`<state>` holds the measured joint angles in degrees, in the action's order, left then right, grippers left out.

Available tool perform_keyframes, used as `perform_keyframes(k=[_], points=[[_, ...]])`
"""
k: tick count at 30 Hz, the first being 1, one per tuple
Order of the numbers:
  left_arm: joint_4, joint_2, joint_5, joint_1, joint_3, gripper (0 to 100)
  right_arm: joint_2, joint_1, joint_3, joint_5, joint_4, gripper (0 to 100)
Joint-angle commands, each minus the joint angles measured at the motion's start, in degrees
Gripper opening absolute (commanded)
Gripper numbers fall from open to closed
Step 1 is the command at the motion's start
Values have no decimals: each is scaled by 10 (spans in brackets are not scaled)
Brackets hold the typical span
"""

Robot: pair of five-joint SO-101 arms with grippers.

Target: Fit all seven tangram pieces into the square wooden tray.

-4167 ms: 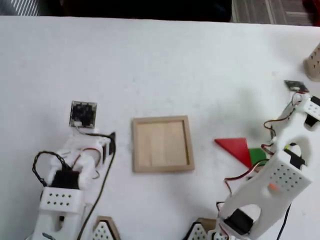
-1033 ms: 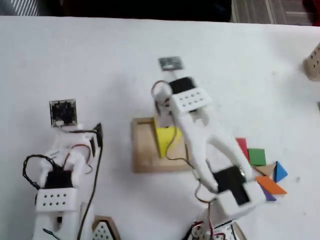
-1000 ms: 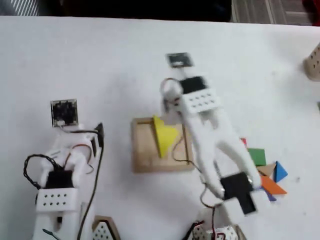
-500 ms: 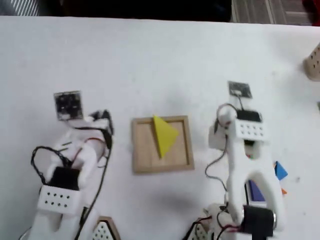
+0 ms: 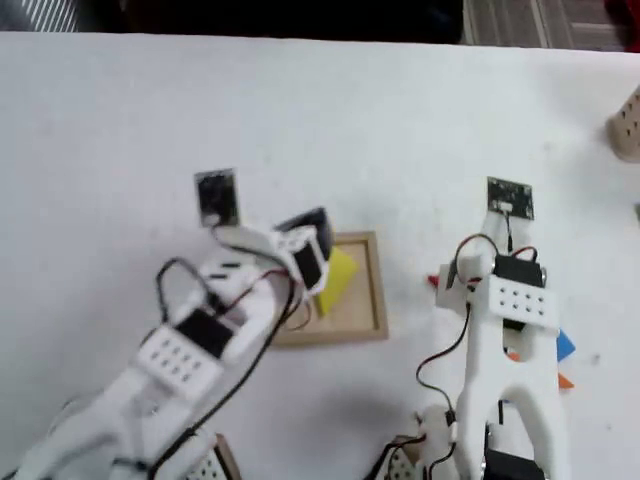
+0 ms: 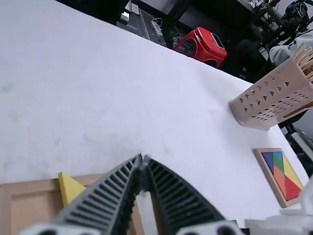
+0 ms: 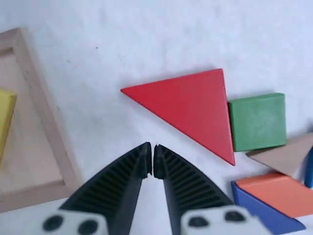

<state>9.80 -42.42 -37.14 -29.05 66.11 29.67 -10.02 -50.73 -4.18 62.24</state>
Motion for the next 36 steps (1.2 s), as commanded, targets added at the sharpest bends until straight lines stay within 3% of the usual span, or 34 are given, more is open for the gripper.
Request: perform_keyframes(k=[1,10,17,36], points=[[-39,143,-11,-8,-76,23,-5,-15,5,-11,-13,18],[-108,378,58,-44,-168,23,-10,-14,5,-15,-24,18],[-105,440,62,-42,-193,23,-10,-13,5,-15,-24,18],[73,438,58,-40,-189,23,-10,-12,4,-16,-24,18]])
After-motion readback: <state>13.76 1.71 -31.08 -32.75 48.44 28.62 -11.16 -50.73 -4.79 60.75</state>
